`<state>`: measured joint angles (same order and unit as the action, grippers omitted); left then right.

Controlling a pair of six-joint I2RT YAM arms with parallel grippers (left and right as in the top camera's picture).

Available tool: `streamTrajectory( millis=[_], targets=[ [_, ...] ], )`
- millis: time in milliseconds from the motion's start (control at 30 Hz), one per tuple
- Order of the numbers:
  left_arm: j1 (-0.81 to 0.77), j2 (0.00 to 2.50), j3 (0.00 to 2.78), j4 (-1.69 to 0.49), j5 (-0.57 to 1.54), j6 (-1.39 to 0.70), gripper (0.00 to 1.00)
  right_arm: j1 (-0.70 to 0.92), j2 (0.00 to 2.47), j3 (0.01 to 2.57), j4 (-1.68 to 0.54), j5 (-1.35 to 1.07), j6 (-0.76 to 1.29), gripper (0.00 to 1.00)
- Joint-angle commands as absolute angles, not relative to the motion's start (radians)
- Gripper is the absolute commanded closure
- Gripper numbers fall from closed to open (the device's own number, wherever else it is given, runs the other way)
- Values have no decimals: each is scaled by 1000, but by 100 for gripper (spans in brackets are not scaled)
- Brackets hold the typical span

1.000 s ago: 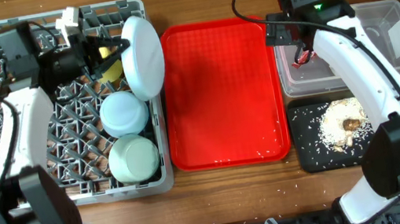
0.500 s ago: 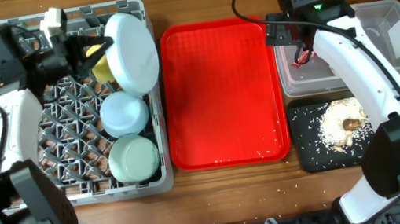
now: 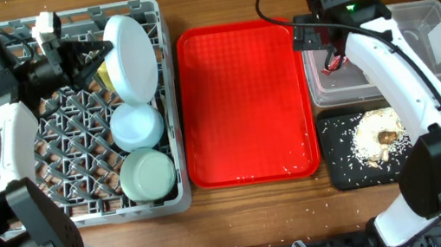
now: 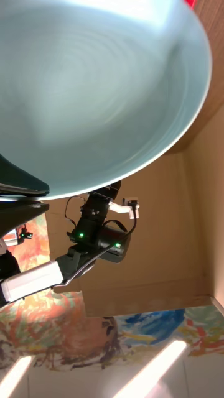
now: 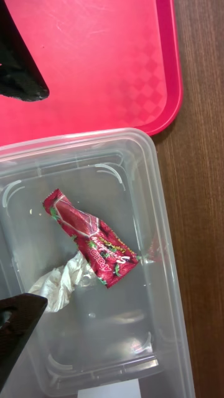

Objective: Sort waste into correct bins and load items into the dishwasher rack
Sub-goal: 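Lower the plate upright into the rack slots and release it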

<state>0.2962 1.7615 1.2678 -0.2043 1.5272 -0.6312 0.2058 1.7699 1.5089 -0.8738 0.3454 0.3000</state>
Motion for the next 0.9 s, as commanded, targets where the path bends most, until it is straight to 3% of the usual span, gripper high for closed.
streamTrajectory(
  millis=[0, 400, 833, 867],
  targets=[
    [280, 1734, 1270, -225, 1485, -628, 96, 204, 1763, 1515, -871, 361, 289, 0],
    [259, 1740, 1269, -540, 1175, -339, 96, 204, 1763, 1515, -871, 361, 288, 0],
    [180, 1751, 1268, -430, 1176, -278, 96, 203, 1763, 1514, -871, 361, 288, 0],
    [182, 1751, 1268, -431, 1174, -265, 89, 204, 1763, 1514, -871, 361, 289, 0]
  ],
)
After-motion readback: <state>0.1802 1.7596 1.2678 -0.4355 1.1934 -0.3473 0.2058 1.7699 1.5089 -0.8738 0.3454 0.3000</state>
